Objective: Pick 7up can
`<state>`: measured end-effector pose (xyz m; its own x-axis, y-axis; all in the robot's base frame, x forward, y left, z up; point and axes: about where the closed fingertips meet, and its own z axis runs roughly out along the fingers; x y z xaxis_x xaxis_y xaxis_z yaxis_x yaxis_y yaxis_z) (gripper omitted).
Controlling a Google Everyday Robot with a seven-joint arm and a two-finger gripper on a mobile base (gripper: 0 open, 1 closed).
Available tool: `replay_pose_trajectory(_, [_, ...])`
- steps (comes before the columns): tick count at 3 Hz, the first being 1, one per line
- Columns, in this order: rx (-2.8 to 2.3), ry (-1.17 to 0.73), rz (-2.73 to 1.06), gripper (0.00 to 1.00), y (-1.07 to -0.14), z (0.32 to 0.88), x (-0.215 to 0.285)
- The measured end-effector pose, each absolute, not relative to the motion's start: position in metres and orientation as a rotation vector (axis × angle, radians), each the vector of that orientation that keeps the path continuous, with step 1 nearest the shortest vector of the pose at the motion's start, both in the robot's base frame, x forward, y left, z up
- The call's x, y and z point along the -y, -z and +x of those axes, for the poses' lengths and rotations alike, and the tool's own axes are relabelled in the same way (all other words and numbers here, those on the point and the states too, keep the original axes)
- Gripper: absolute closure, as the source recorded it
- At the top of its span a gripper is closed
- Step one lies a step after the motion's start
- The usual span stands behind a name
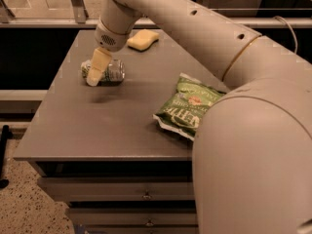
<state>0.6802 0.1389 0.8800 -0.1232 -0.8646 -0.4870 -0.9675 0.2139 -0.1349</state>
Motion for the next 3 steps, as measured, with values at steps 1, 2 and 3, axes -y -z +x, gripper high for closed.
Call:
replay_pose_trajectory(1, [-2.039,-0.244,-1.731,0.0,-0.867,0.683,-0.149])
replay_pose_trajectory(2, [-2.052,-0.206,-1.752,0.15,-0.858,0.686,-0.151])
replay_pose_trajectory(3, [-2.067,-0.18,-1.762,0.39,-0.85,0.686,-0.151])
